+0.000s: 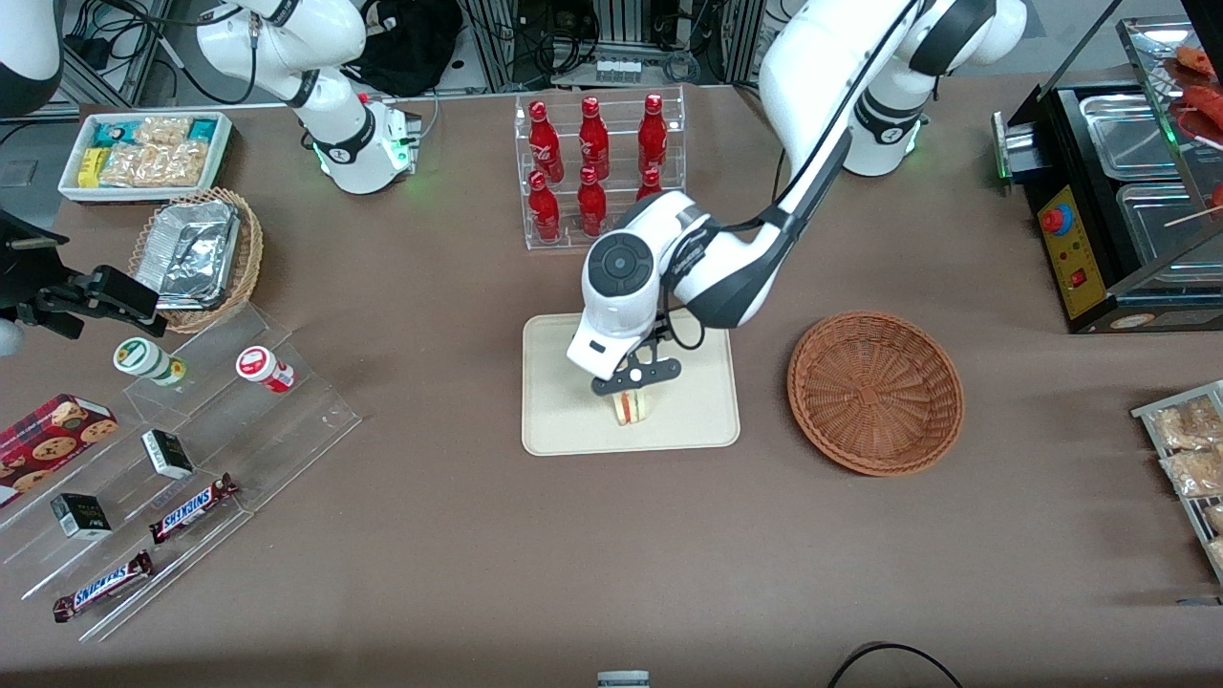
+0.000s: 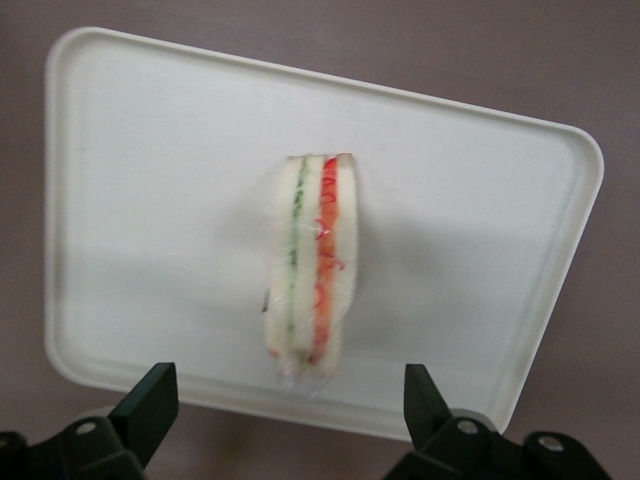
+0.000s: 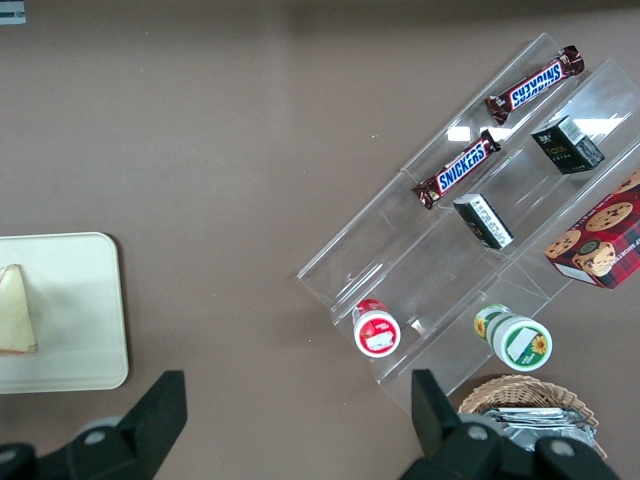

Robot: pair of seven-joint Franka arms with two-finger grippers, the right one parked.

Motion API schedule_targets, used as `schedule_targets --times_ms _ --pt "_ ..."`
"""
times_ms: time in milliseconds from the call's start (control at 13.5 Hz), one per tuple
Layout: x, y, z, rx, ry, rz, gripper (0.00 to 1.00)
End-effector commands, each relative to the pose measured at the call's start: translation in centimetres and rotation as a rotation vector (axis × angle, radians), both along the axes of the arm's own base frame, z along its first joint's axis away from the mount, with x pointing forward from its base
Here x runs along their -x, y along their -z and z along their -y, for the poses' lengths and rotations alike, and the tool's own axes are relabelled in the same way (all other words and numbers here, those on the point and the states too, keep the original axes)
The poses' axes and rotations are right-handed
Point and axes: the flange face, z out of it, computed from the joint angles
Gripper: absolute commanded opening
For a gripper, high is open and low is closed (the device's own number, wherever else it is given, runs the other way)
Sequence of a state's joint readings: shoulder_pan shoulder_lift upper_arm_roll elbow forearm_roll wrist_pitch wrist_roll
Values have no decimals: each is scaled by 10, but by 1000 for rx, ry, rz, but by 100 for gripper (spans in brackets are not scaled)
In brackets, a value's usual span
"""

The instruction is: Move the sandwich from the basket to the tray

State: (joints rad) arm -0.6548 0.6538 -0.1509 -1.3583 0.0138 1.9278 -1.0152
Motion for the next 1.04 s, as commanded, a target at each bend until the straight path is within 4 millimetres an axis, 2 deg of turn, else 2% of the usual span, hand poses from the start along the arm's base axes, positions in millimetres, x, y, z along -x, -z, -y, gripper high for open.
schedule_targets --times_ms 0,222,444,519,815,963 --pt "-8 -31 -27 -48 22 7 100" --pt "-22 -45 -65 -120 -25 -24 100" --pt "-44 -49 -111 -135 -45 -28 100" --pt "-52 -56 -135 -127 -28 -35 100" --pt "-60 -73 -189 -113 10 -51 100" --pt "-66 -83 -223 -102 33 -64 100"
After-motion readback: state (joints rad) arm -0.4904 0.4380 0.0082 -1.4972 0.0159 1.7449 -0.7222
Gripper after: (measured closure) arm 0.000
